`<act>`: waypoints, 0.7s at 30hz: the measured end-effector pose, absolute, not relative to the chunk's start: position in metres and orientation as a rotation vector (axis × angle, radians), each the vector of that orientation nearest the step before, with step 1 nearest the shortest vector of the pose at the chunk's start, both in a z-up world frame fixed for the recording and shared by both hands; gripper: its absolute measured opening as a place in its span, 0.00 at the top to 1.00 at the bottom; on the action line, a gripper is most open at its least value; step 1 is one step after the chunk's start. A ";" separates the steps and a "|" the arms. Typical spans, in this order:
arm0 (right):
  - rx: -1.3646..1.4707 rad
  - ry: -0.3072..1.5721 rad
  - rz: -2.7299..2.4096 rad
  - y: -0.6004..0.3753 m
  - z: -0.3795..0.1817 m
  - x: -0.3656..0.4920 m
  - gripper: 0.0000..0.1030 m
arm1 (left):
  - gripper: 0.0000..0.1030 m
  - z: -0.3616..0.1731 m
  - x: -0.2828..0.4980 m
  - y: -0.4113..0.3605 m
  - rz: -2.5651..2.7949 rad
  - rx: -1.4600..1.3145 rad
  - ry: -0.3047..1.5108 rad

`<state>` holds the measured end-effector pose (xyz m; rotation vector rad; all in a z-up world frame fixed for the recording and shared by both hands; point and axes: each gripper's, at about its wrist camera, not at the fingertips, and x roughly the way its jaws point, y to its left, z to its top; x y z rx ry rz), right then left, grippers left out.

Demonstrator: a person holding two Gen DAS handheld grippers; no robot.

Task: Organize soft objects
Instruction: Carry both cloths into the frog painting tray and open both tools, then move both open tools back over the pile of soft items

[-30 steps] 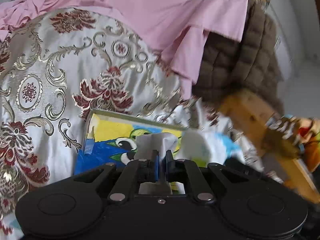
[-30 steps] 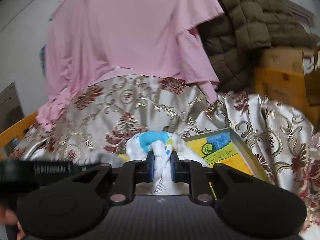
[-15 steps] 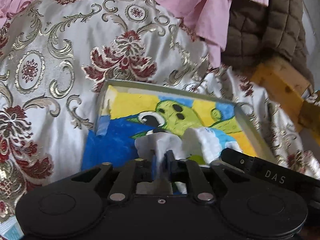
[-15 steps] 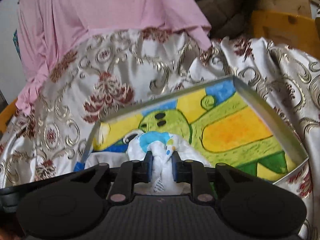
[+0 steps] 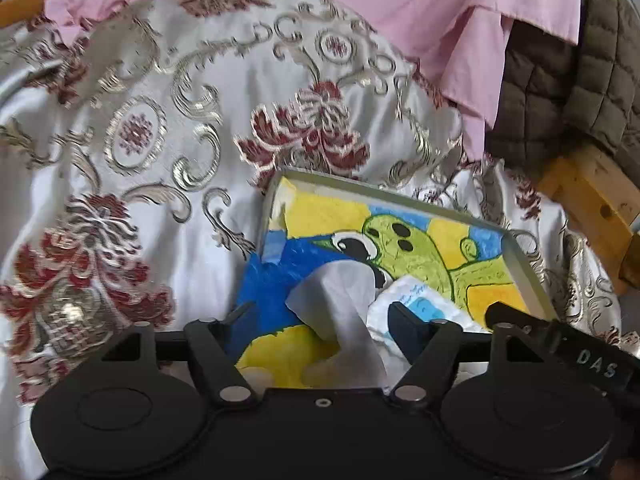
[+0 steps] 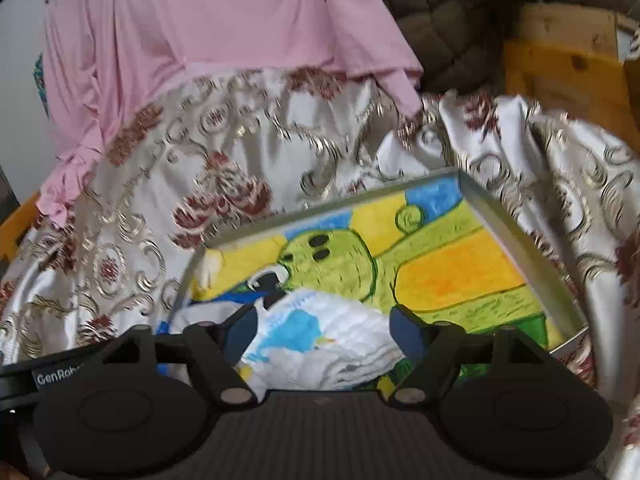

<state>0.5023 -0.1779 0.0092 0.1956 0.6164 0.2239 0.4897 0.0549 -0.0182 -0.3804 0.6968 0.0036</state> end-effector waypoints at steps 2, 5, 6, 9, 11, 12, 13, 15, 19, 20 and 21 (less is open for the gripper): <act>0.181 0.572 0.222 -0.178 0.022 0.490 0.15 | 0.21 -0.009 0.477 0.056 0.011 -0.377 0.671; 0.188 0.501 0.223 -0.181 0.043 0.466 0.06 | 0.13 0.006 0.454 0.057 0.016 -0.378 0.619; 0.197 0.475 0.223 -0.183 0.050 0.457 0.03 | 0.10 0.012 0.445 0.058 0.012 -0.381 0.601; 0.205 0.407 0.211 -0.191 0.066 0.425 0.00 | 0.07 0.028 0.415 0.061 0.002 -0.402 0.547; 0.197 0.376 0.208 -0.196 0.074 0.406 0.00 | 0.06 0.039 0.393 0.063 -0.007 -0.412 0.516; 0.185 0.362 0.205 -0.198 0.078 0.394 0.00 | 0.04 0.044 0.383 0.063 -0.011 -0.412 0.502; 0.173 0.352 0.200 -0.200 0.081 0.385 0.00 | 0.01 0.048 0.372 0.062 -0.012 -0.409 0.485; 0.155 0.331 0.193 -0.203 0.087 0.363 0.00 | 0.01 0.057 0.349 0.059 -0.011 -0.395 0.446; 0.152 0.282 0.155 -0.212 0.095 0.318 0.00 | 0.01 0.067 0.302 0.052 -0.021 -0.356 0.395; 0.150 0.272 0.147 -0.214 0.096 0.307 0.00 | 0.01 0.068 0.291 0.050 -0.022 -0.346 0.384; 0.144 0.260 0.143 -0.214 0.098 0.296 0.00 | 0.01 0.069 0.278 0.048 -0.024 -0.333 0.372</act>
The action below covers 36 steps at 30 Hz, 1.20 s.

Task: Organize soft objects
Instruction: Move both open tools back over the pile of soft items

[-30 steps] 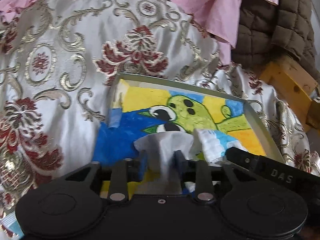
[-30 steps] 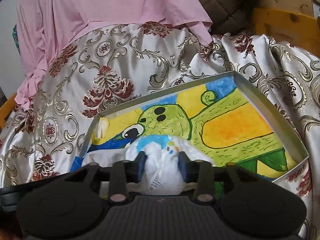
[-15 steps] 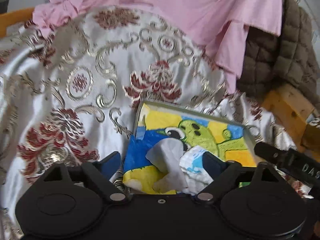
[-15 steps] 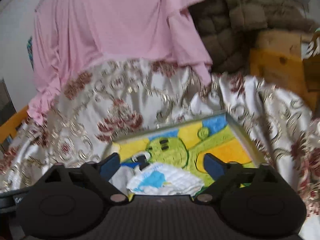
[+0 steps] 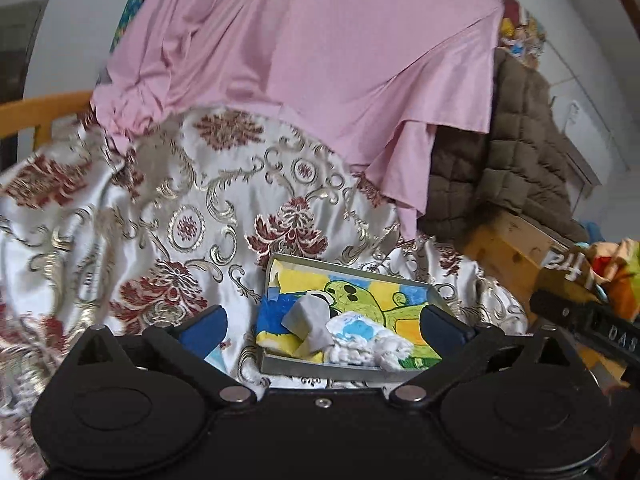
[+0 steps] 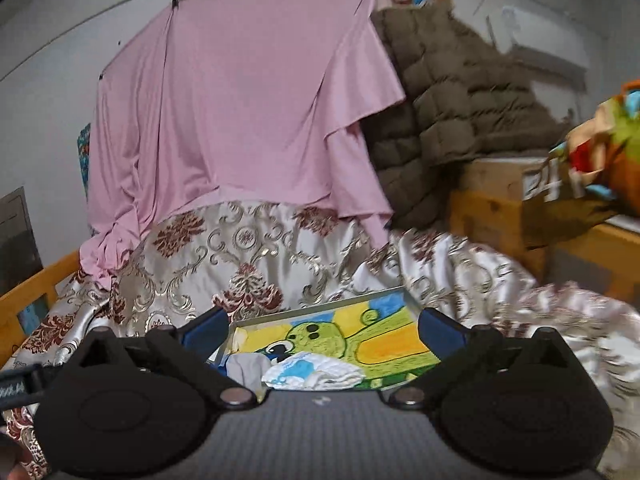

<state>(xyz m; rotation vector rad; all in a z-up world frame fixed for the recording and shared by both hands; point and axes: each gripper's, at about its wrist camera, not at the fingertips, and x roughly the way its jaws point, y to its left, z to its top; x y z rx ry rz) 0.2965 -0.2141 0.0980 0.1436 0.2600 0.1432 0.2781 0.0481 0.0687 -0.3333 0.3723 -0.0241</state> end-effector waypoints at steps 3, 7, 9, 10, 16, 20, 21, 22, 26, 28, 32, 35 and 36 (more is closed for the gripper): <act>0.116 0.238 0.128 -0.215 0.099 0.267 0.00 | 0.01 0.068 0.248 0.043 -0.020 -0.302 0.344; 0.075 0.220 0.117 -0.214 0.096 0.231 0.00 | 0.01 0.065 0.213 0.039 -0.004 -0.274 0.304; 0.068 0.216 0.116 -0.215 0.093 0.214 0.00 | 0.01 0.062 0.198 0.037 -0.002 -0.270 0.300; 0.066 0.214 0.114 -0.216 0.092 0.207 0.00 | 0.01 0.060 0.190 0.037 -0.003 -0.268 0.300; 0.062 0.229 0.098 -0.222 0.079 0.170 0.00 | 0.01 0.056 0.158 0.034 0.003 -0.250 0.278; 0.076 0.265 0.081 -0.229 0.067 0.151 0.00 | 0.01 0.048 0.138 0.031 0.020 -0.215 0.251; 0.080 0.274 0.078 -0.230 0.064 0.147 0.00 | 0.01 0.045 0.134 0.032 0.021 -0.209 0.252; 0.082 0.281 0.074 -0.231 0.062 0.143 0.00 | 0.01 0.042 0.131 0.032 0.022 -0.204 0.263; 0.076 0.302 0.061 -0.235 0.057 0.130 0.00 | 0.01 0.031 0.121 0.037 0.033 -0.201 0.313; 0.080 0.316 0.055 -0.237 0.053 0.124 0.00 | 0.01 0.028 0.120 0.038 0.029 -0.193 0.342; 0.084 0.368 0.052 -0.239 0.046 0.121 0.00 | 0.01 0.020 0.127 0.041 0.022 -0.197 0.438; 0.069 0.416 0.058 -0.237 0.038 0.121 0.00 | 0.01 0.012 0.132 0.044 0.017 -0.209 0.512; 0.063 0.432 0.063 -0.235 0.035 0.121 0.00 | 0.01 0.010 0.133 0.043 0.021 -0.207 0.528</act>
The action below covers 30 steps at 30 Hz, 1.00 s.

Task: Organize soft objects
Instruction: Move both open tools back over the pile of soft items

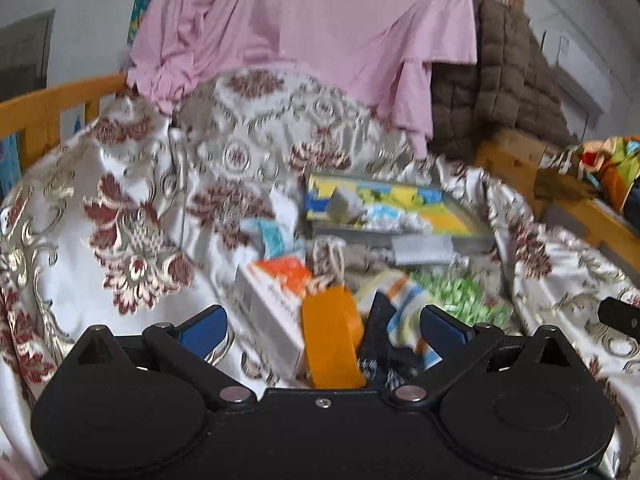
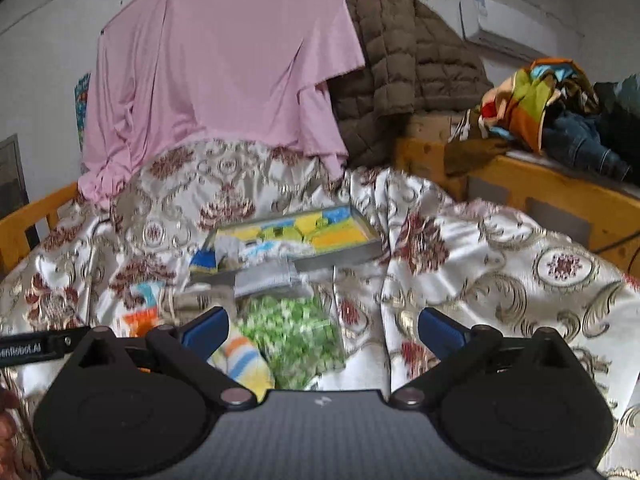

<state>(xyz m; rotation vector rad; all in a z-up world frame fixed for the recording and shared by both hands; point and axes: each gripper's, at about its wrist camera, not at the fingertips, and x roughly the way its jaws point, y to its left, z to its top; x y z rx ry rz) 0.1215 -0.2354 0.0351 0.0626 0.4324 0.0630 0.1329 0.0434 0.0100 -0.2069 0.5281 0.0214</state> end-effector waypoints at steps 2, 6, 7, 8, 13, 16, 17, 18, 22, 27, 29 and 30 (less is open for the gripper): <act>0.051 0.467 0.080 -0.231 0.029 0.123 0.00 | 0.01 0.007 0.135 0.043 0.023 -0.199 0.553; 0.035 0.520 0.110 -0.224 0.020 0.128 0.00 | 0.01 0.002 0.138 0.041 0.025 -0.179 0.596; 0.031 0.533 0.117 -0.222 0.019 0.129 0.00 | 0.01 0.000 0.139 0.040 0.025 -0.173 0.606; 0.028 0.544 0.124 -0.220 0.017 0.130 0.00 | 0.01 -0.001 0.141 0.040 0.027 -0.165 0.619; -0.004 0.568 0.148 -0.210 0.011 0.131 0.00 | 0.01 -0.007 0.145 0.037 0.028 -0.141 0.674; -0.020 0.573 0.160 -0.206 0.011 0.132 0.00 | 0.01 -0.008 0.146 0.036 0.027 -0.128 0.685; -0.023 0.575 0.166 -0.204 0.010 0.132 0.00 | 0.01 -0.008 0.146 0.036 0.028 -0.127 0.689; -0.026 0.576 0.172 -0.203 0.010 0.132 0.00 | 0.01 -0.008 0.146 0.035 0.028 -0.127 0.694; -0.042 0.591 0.195 -0.198 0.008 0.134 0.00 | 0.01 -0.009 0.151 0.038 0.029 -0.131 0.733; -0.085 0.596 0.249 -0.190 0.006 0.138 0.00 | 0.01 -0.005 0.162 0.037 -0.016 -0.039 0.768; -0.099 0.600 0.270 -0.187 0.006 0.141 0.00 | 0.01 -0.003 0.166 0.038 -0.031 -0.017 0.774; -0.107 0.603 0.282 -0.185 0.006 0.143 0.00 | 0.01 -0.002 0.169 0.039 -0.042 -0.015 0.782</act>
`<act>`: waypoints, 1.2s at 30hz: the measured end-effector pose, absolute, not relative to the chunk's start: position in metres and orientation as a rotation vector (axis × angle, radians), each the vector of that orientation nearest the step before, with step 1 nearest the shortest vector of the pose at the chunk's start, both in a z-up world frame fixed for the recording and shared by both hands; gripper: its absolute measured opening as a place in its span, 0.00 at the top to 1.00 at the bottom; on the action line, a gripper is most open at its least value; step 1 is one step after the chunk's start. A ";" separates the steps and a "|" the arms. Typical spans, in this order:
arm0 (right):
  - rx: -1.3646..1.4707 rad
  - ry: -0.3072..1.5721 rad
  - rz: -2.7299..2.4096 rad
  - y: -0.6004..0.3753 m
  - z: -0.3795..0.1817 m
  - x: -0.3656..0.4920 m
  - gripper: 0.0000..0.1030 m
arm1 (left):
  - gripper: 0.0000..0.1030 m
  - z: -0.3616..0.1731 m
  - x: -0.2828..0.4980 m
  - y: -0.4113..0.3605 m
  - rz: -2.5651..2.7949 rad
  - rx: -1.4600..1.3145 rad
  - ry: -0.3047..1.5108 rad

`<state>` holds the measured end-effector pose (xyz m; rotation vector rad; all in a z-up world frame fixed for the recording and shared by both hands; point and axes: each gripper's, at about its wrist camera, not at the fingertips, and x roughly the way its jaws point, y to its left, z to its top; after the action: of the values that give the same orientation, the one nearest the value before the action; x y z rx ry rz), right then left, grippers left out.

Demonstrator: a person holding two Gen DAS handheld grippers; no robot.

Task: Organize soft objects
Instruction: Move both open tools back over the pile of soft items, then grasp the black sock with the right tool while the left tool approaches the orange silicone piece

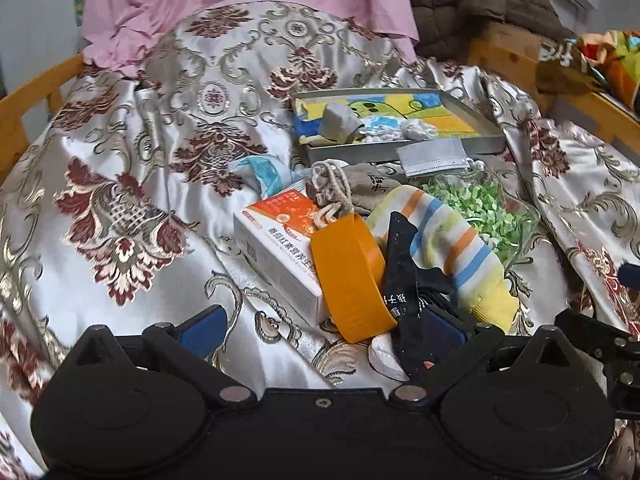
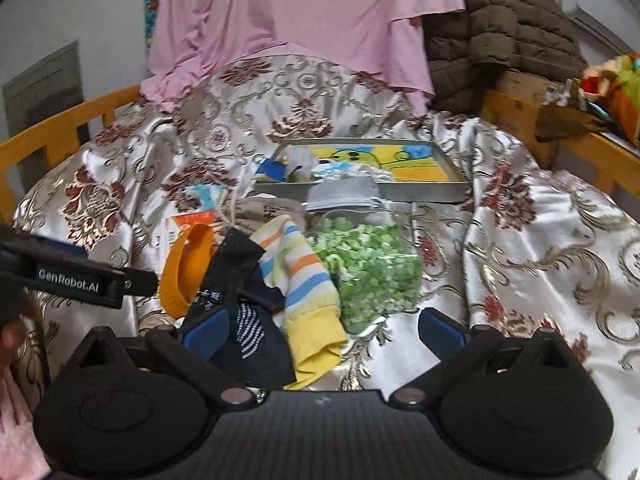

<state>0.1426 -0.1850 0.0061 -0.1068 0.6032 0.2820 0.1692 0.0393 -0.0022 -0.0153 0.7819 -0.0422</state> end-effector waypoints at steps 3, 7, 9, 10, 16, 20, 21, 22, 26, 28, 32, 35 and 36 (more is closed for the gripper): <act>-0.161 0.615 0.338 -0.177 0.005 0.148 0.00 | 0.01 -0.002 0.178 0.045 -0.055 -0.022 0.799; -0.273 0.630 0.432 -0.165 -0.002 0.152 0.00 | 0.01 -0.004 0.193 0.050 -0.084 0.010 0.818; -0.315 0.643 0.471 -0.160 -0.007 0.154 0.00 | 0.01 -0.005 0.201 0.051 -0.125 0.056 0.824; -0.328 0.647 0.485 -0.158 -0.009 0.156 0.00 | 0.01 -0.005 0.204 0.051 -0.141 0.083 0.819; -0.324 0.661 0.553 -0.156 -0.013 0.168 0.00 | 0.01 -0.008 0.212 0.059 -0.240 0.094 0.770; -0.344 0.661 0.628 -0.159 -0.015 0.182 0.00 | 0.01 -0.008 0.212 0.055 -0.277 0.097 0.744; -0.358 0.660 0.652 -0.159 -0.017 0.185 0.00 | 0.01 -0.007 0.210 0.054 -0.293 0.111 0.724; -0.373 0.661 0.679 -0.159 -0.019 0.188 0.00 | 0.01 -0.005 0.208 0.052 -0.313 0.131 0.701; -0.394 0.669 0.784 -0.158 -0.028 0.198 0.00 | 0.01 -0.006 0.205 0.040 -0.400 0.239 0.637; -0.382 0.672 0.820 -0.156 -0.031 0.201 0.00 | 0.01 -0.009 0.206 0.035 -0.443 0.290 0.619; -0.415 0.685 0.865 -0.146 -0.040 0.203 0.00 | 0.01 -0.018 0.207 0.028 -0.504 0.434 0.586; -0.451 0.682 0.866 -0.142 -0.047 0.204 0.00 | 0.01 -0.023 0.209 0.031 -0.534 0.476 0.596; -0.454 0.688 0.866 -0.141 -0.049 0.206 0.00 | 0.01 -0.024 0.211 0.033 -0.541 0.474 0.605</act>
<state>0.2059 -0.1411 -0.0485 -0.4538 0.6881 0.8656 0.2105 0.0333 -0.0243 0.4738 0.6052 -0.5412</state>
